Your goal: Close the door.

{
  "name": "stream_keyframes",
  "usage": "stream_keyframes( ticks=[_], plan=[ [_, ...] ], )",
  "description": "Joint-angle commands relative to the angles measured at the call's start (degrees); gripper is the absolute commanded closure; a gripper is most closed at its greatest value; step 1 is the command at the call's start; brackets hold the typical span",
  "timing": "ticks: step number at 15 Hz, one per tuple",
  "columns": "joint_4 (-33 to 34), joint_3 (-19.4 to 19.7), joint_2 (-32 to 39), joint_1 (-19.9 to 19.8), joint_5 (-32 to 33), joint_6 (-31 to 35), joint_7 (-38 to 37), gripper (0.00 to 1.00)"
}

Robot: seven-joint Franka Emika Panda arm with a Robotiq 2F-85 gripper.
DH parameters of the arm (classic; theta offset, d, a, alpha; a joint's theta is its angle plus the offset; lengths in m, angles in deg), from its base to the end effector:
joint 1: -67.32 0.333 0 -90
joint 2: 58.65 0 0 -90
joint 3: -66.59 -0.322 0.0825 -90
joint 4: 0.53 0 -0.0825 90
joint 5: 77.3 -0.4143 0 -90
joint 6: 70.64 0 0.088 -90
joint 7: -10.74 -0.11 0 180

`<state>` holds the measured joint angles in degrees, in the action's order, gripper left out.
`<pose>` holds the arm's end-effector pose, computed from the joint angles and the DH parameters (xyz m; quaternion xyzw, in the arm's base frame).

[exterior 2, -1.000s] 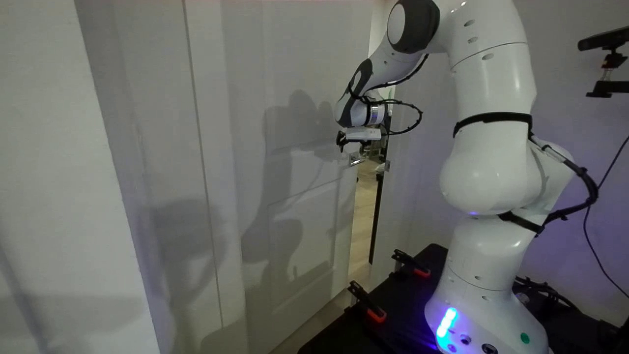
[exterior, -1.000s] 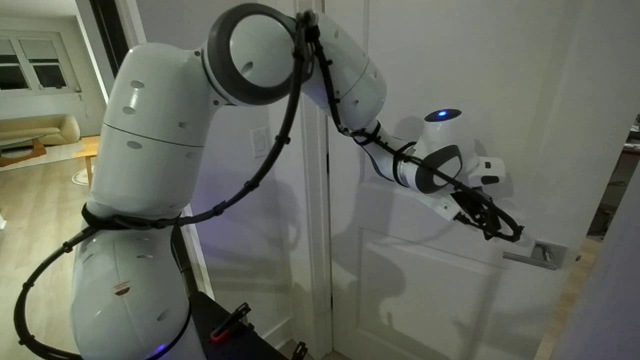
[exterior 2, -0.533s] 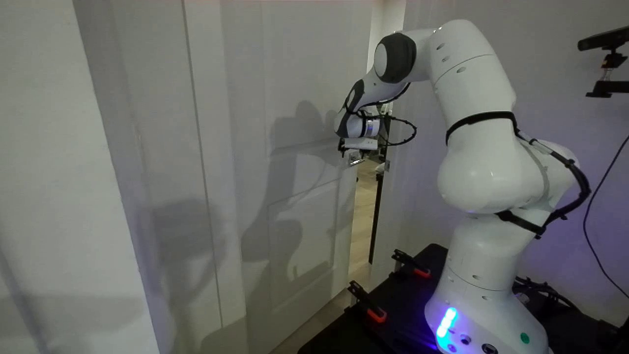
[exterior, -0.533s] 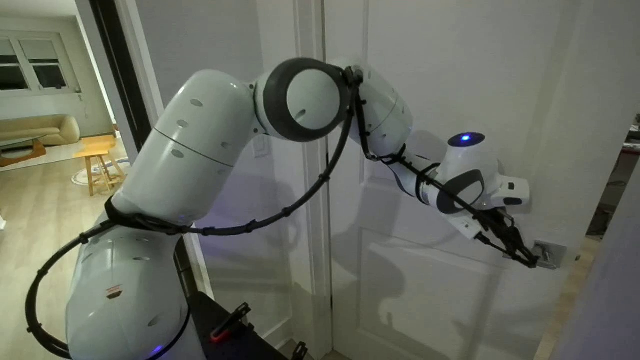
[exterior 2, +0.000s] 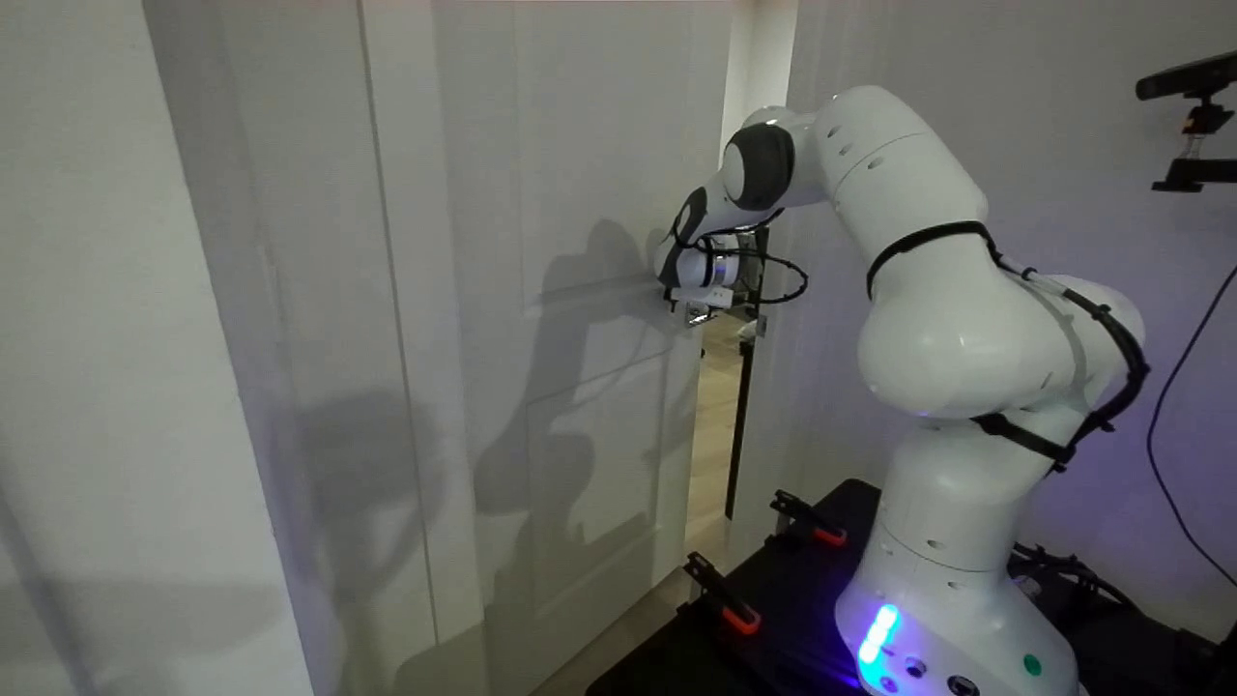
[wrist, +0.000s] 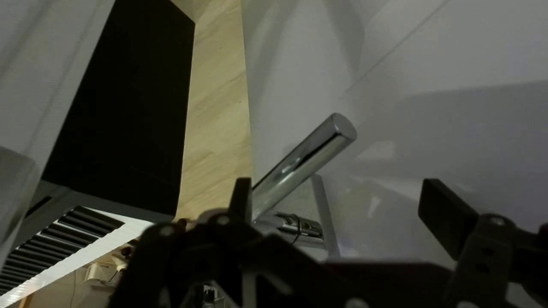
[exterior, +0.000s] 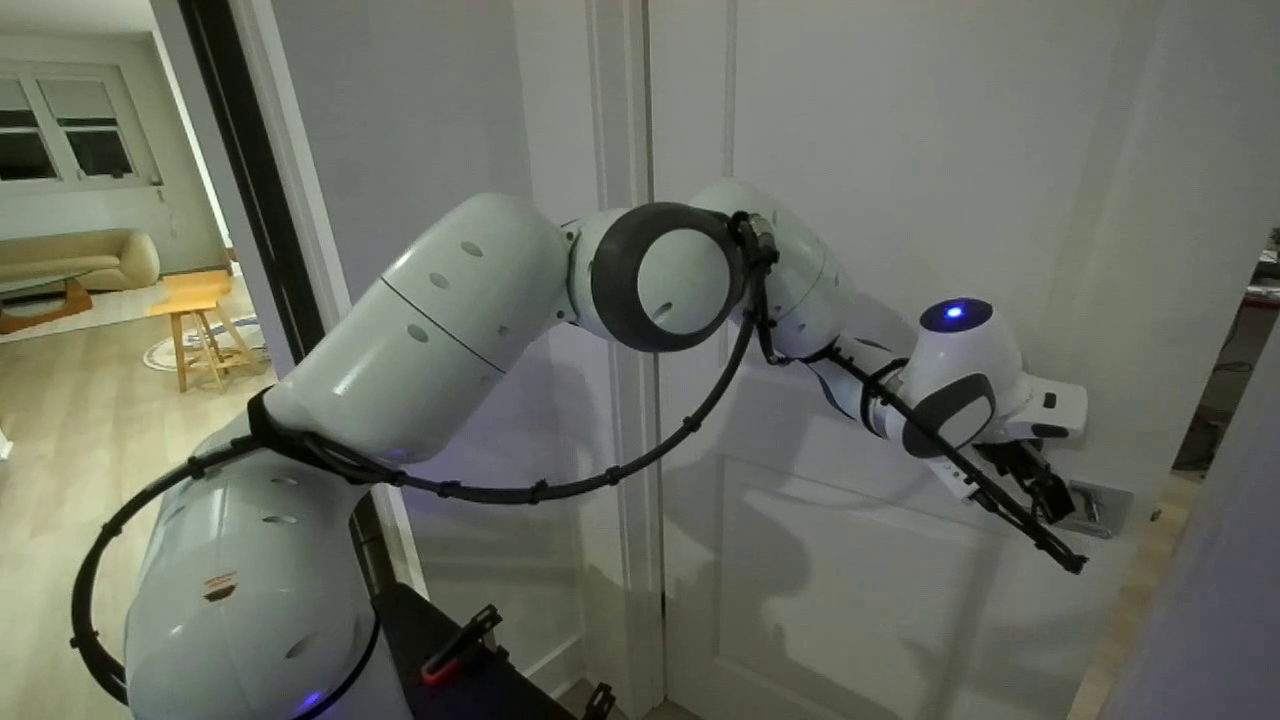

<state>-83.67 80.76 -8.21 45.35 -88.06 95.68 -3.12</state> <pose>0.6614 -0.4378 0.2192 0.8605 -0.4136 0.2844 0.0866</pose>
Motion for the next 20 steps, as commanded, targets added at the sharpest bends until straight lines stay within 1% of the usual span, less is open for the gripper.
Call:
stream_keyframes(
  ticks=[1,6,13,14,15,20],
  plan=[
    [6.72,0.41,4.88,-0.71,-1.34,0.74,-2.21,0.00],
    [11.98,1.08,9.06,-1.70,-1.20,-0.52,-3.75,0.00],
    [15.84,1.50,12.42,-2.46,-0.56,-4.89,-3.78,0.00],
    [16.15,1.99,12.70,-2.20,-0.41,-5.58,-4.21,0.25],
    [16.61,2.35,12.92,-2.05,-0.19,-6.65,-4.37,0.26],
    [17.17,3.31,12.78,-1.24,0.54,-9.39,-4.15,0.66]
  ],
)
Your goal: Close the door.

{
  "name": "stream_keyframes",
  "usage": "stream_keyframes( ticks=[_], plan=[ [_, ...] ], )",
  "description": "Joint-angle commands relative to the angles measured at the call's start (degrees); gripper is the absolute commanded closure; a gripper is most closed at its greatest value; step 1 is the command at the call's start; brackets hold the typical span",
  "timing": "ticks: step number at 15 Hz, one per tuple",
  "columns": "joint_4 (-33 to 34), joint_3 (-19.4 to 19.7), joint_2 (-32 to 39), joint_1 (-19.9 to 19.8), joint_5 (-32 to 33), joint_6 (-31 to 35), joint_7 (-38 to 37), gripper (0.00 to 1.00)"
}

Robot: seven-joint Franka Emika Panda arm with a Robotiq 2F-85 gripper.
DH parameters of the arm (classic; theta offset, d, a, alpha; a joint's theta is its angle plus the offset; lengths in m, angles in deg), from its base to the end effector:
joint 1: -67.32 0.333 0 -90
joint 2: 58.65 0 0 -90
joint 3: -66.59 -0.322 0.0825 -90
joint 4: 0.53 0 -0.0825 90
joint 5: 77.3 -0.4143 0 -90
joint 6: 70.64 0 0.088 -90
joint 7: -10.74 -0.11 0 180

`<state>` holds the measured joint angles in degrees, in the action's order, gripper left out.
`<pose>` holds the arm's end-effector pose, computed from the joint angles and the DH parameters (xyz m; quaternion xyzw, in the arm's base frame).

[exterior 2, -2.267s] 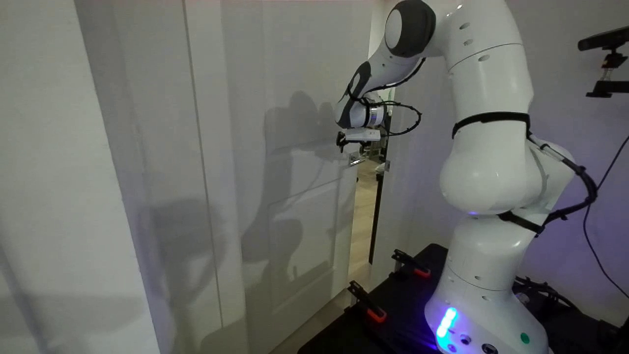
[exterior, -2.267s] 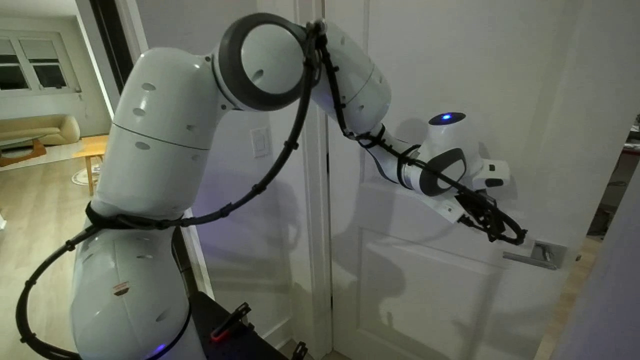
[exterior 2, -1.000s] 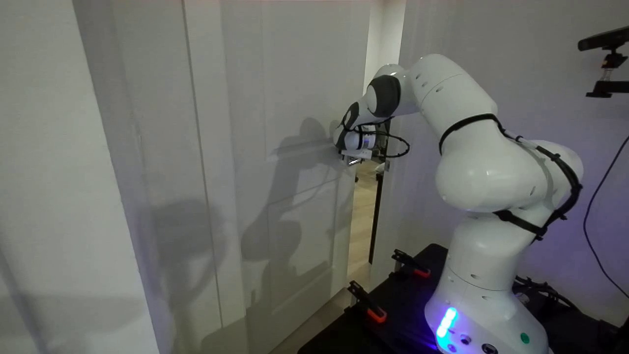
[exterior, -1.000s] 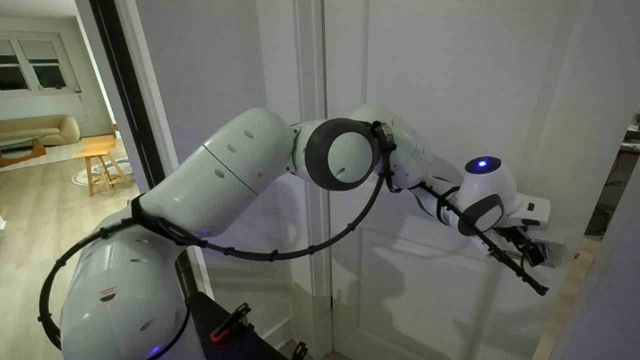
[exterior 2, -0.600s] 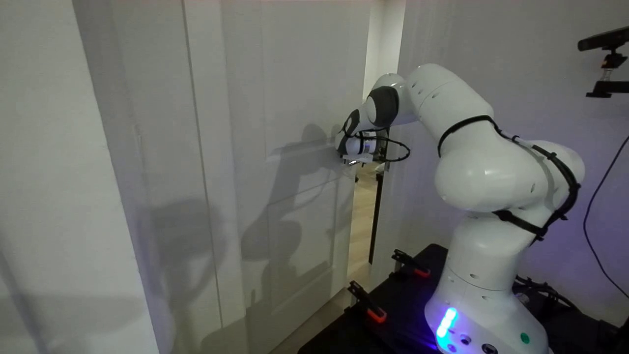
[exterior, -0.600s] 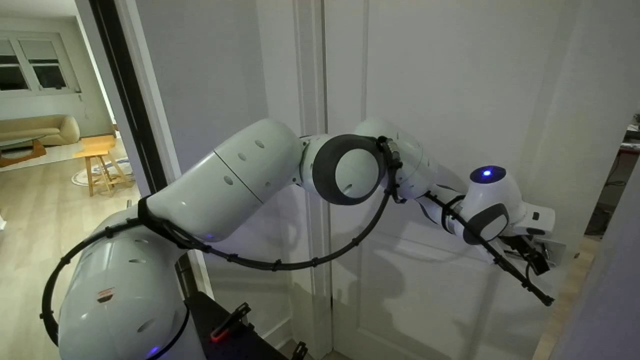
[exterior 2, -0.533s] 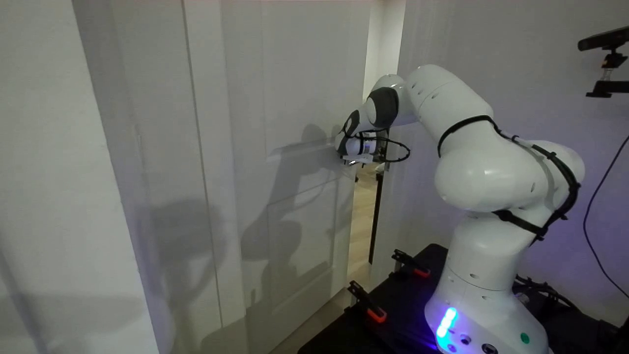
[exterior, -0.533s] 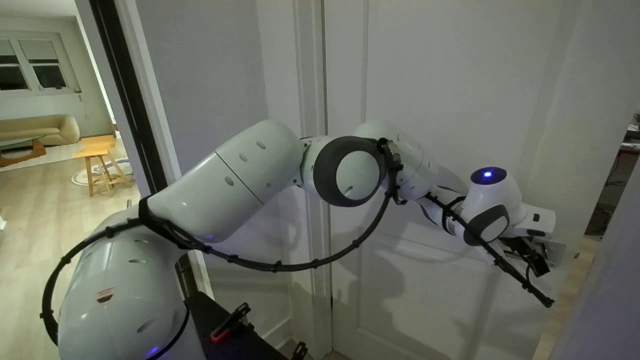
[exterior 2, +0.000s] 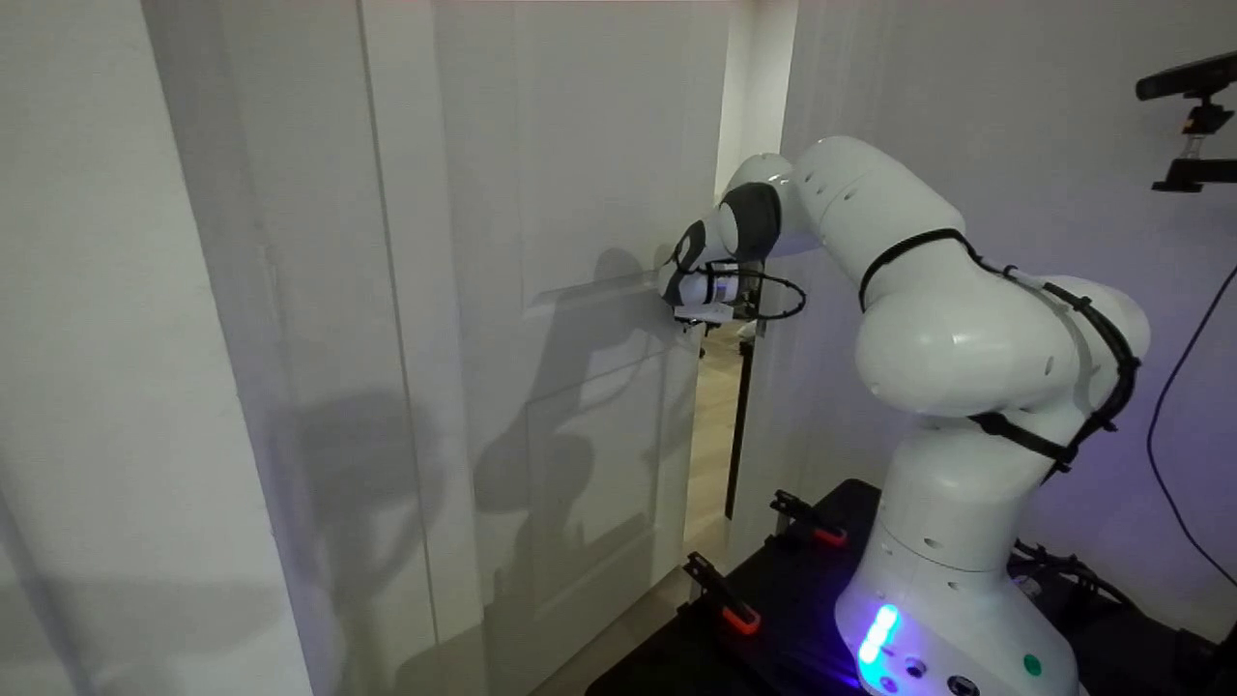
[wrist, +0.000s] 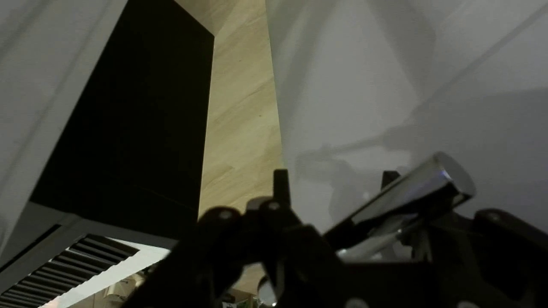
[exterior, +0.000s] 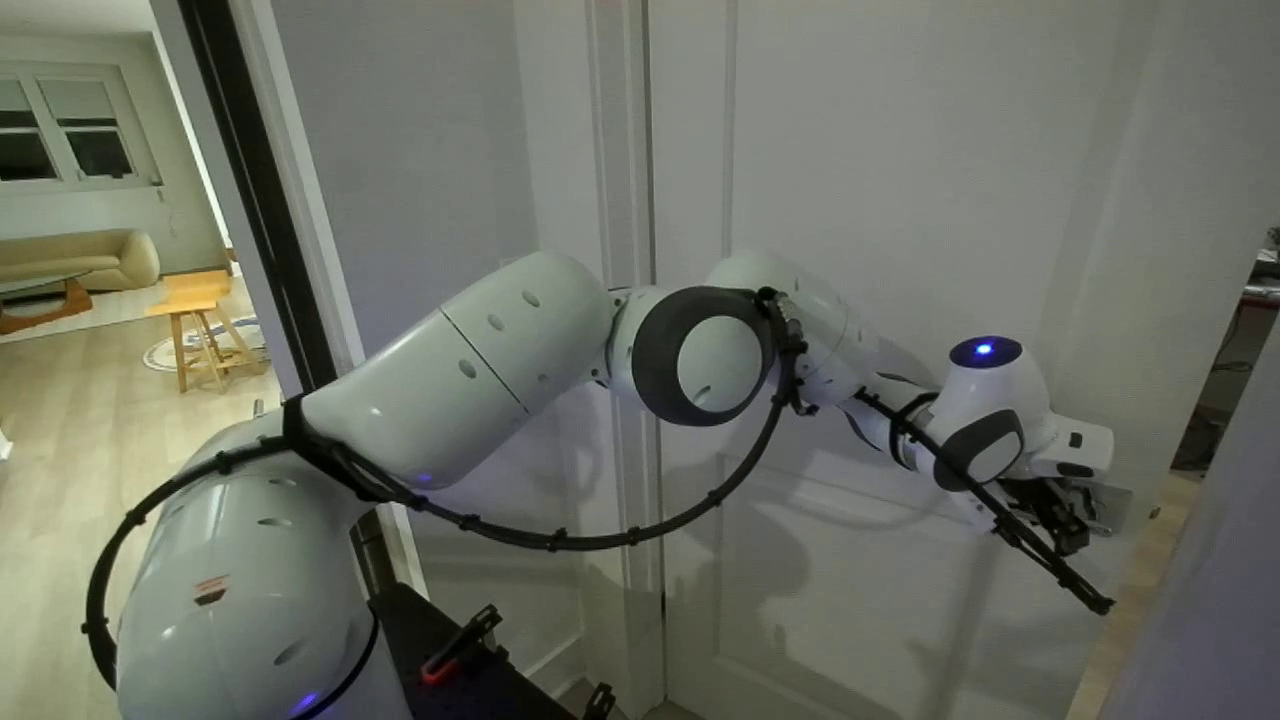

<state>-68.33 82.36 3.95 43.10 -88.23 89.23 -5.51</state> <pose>0.6773 -0.4751 0.1693 0.8592 -0.4311 0.2576 0.0974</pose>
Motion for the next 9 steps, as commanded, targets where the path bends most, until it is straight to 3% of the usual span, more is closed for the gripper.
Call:
stream_keyframes(
  ticks=[1,5,9],
  plan=[
    [1.74,1.98,0.48,1.26,0.91,-3.36,-1.71,0.73],
    [0.65,4.48,-0.10,2.92,1.97,-5.34,-1.77,0.99],
    [-2.76,6.97,-2.48,5.29,3.32,-8.90,-0.62,1.00]
  ],
)
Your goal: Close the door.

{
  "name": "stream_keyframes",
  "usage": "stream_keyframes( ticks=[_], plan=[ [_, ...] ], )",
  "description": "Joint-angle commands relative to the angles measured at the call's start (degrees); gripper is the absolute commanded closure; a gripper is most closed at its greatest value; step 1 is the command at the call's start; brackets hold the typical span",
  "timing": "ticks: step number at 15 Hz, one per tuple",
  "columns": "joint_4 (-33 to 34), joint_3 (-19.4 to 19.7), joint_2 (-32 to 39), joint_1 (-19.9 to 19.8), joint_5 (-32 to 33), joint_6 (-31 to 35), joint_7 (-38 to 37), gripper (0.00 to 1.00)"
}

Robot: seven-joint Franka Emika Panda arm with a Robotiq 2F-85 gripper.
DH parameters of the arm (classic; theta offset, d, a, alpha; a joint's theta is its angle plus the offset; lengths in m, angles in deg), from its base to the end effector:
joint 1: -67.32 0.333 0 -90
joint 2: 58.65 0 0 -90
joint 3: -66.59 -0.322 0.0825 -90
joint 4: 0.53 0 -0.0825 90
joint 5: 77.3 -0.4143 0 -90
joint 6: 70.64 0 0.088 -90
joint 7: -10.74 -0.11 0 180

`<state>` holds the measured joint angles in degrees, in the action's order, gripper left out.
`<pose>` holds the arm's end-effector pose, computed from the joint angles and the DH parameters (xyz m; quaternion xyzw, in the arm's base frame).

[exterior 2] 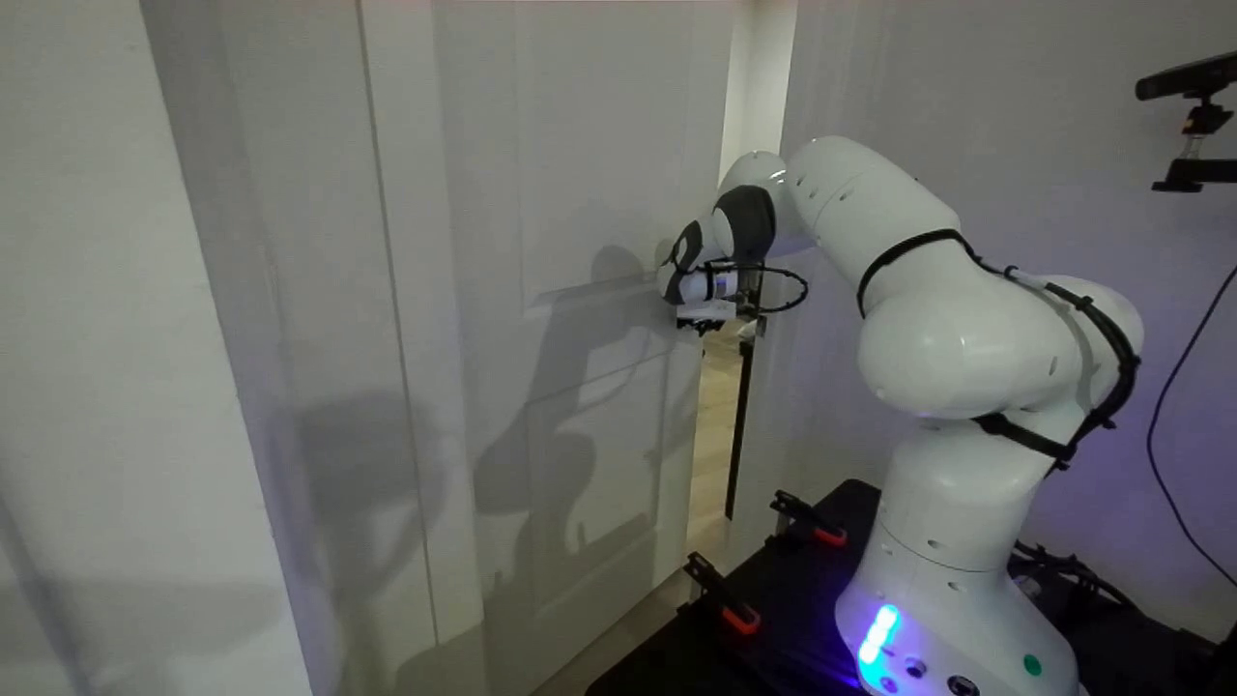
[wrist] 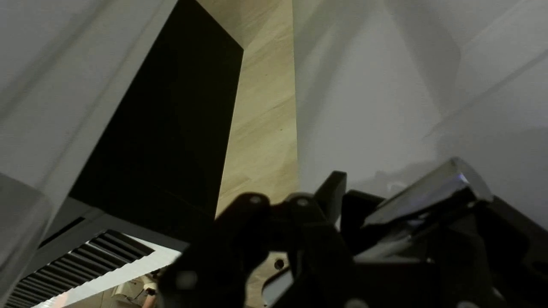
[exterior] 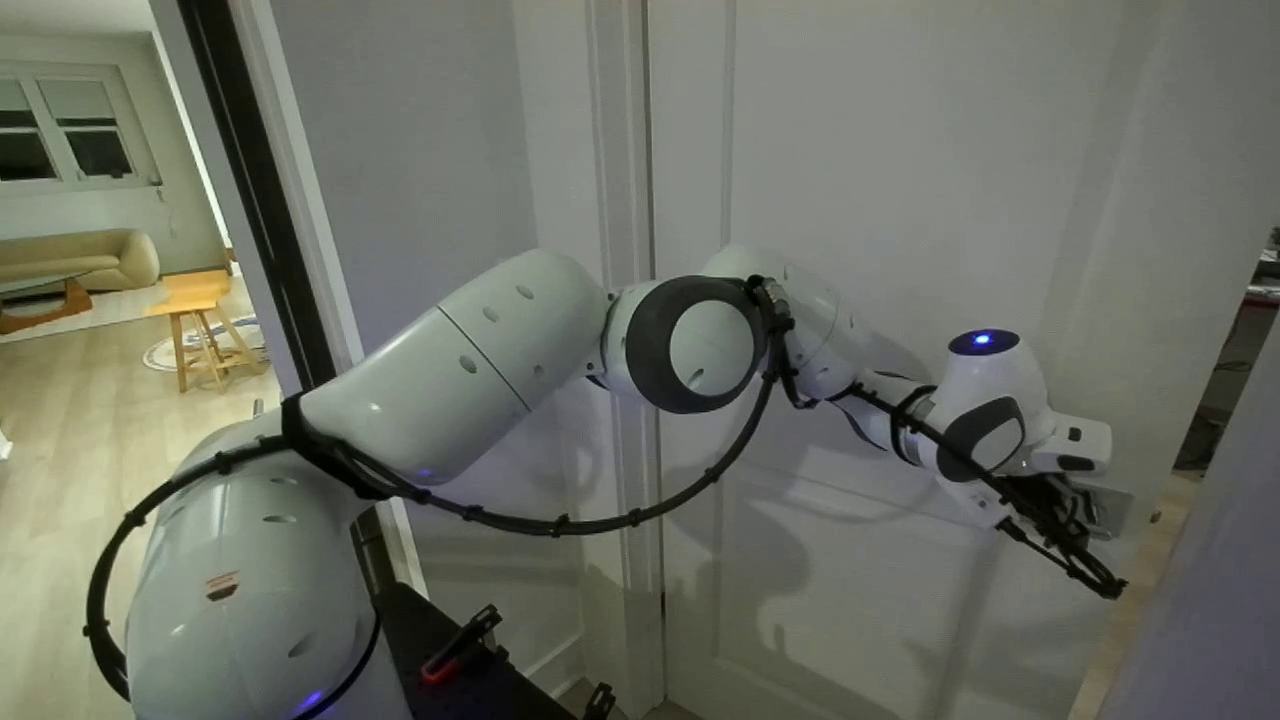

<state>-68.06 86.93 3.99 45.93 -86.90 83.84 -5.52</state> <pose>0.6757 -0.4748 0.1712 0.8741 -0.4156 0.2155 0.1292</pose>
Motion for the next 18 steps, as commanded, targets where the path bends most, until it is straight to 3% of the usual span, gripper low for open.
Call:
stream_keyframes(
  ticks=[1,7,12,18],
  plan=[
    [-4.48,2.77,-3.75,3.07,2.34,-4.96,0.19,1.00],
    [-17.48,6.67,-12.64,8.28,4.31,-7.05,1.41,1.00],
    [-30.02,12.48,-19.75,13.76,5.41,-7.31,-0.38,1.00],
    [-43.52,14.01,-29.56,15.84,13.75,-7.77,-7.01,1.00]
  ],
)
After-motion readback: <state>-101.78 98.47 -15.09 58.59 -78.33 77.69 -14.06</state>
